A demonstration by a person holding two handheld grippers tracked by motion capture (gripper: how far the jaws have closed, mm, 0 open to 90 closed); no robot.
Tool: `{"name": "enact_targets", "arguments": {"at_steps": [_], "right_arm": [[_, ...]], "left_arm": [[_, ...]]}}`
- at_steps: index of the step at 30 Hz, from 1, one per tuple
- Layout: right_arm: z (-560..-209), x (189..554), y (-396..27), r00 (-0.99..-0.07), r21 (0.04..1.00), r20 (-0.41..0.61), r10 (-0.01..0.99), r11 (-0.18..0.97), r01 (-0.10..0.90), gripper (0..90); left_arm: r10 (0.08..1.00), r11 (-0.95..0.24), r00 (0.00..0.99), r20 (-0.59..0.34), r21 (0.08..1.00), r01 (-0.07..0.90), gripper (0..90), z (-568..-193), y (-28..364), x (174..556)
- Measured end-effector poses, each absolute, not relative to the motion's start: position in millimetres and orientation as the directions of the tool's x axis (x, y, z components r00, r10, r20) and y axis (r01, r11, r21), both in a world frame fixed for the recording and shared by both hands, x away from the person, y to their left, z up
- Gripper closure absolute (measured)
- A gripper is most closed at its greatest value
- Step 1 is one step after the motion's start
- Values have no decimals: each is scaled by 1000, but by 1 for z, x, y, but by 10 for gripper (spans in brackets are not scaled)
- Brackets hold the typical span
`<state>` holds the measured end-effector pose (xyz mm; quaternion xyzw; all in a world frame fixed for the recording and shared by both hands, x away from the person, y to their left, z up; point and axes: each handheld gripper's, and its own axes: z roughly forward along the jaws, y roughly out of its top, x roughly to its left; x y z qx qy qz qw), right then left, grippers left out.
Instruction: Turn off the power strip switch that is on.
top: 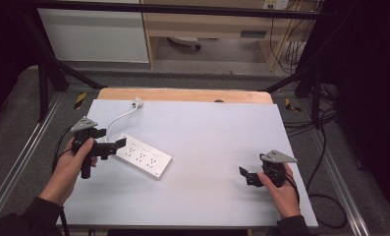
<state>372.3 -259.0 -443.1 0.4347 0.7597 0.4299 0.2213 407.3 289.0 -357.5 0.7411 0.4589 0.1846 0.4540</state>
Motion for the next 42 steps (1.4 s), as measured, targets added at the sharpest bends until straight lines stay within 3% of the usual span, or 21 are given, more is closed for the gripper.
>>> {"name": "enact_targets", "arguments": {"at_steps": [42], "right_arm": [[-443, 372, -258, -531, 840, 31, 847, 266, 473, 29]], "left_arm": [[857, -136, 494, -145, 861, 489, 75, -387, 326, 344]]}}
